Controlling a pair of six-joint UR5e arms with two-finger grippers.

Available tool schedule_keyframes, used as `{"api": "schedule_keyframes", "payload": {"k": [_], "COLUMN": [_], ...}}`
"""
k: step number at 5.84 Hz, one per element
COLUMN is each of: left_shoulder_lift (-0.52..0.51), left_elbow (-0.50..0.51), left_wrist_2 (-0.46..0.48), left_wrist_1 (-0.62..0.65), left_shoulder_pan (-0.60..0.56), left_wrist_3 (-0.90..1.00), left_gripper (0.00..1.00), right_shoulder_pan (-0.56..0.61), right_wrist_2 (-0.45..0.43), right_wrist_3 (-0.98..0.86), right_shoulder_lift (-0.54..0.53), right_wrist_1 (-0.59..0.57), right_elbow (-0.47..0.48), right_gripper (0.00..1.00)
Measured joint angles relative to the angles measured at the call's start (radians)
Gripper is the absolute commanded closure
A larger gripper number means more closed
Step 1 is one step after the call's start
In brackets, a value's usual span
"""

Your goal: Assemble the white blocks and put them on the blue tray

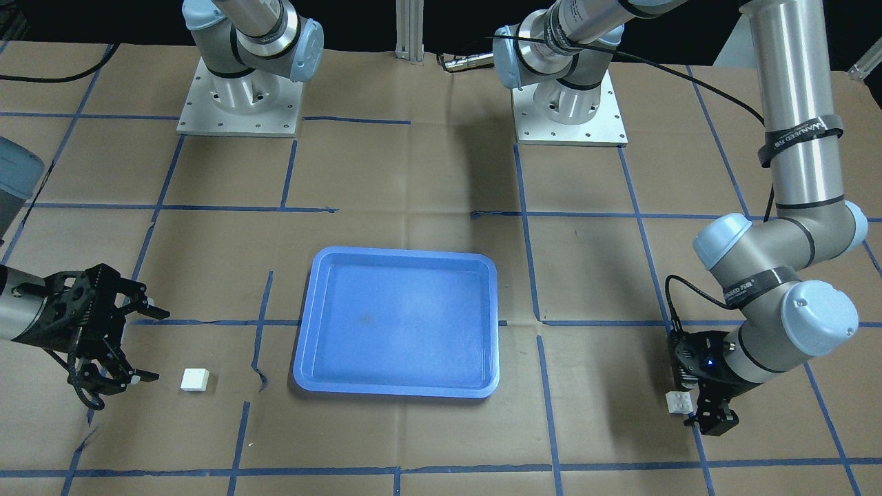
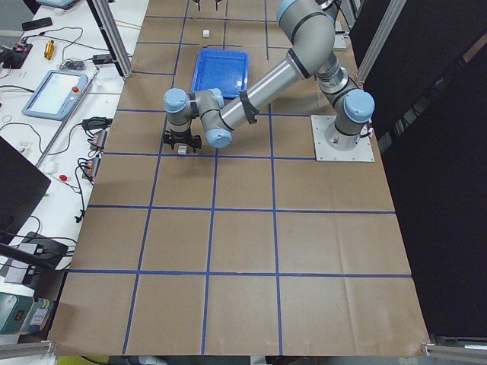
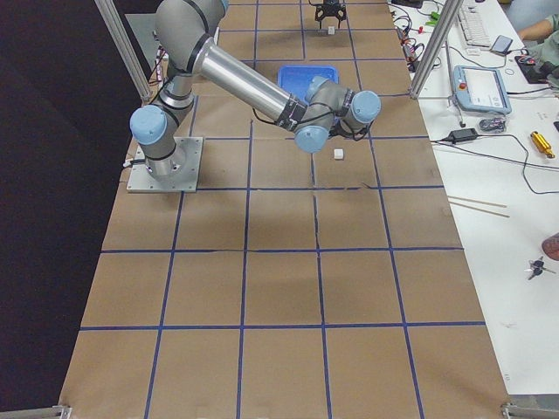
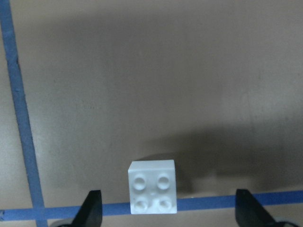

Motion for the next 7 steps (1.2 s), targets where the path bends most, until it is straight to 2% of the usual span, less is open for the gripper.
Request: {"api": "schedule_keyframes", "payload": {"k": [1, 2, 4, 6, 7], "left_shoulder_lift": [-0.005, -0.006, -0.004, 0.025, 0.056], "left_elbow": [0.0, 0.001, 0.003, 0.004, 0.004], "left_wrist_2": [-0.003, -0.002, -0.003, -0.006, -0.006], "left_wrist_1": [0.003, 0.003, 0.005, 0.0, -0.018], "left_shoulder_pan": [0.0, 0.0, 0.0, -0.003, -0.023], "left_wrist_3": [-0.001, -0.002, -0.002, -0.013, -0.045], "left_gripper": [0.58, 0.82, 0.87, 0.87, 0.88], "right_shoulder_pan": [-0.014, -0.026, -0.033, -0.033, -0.033], "right_wrist_2": [0.036, 0.062, 0.097, 0.114, 0.114], "right_wrist_3": [0.019, 0.032, 0.026, 0.023, 0.024], "right_shoulder_lift": [0.034, 0.066, 0.118, 0.132, 0.134], "right_wrist_1": [-0.054, -0.102, -0.209, -0.253, -0.257], "right_elbow": [0.02, 0.032, 0.067, 0.108, 0.12], "right_gripper": [0.0, 0.0, 0.0, 0.01, 0.08]}}
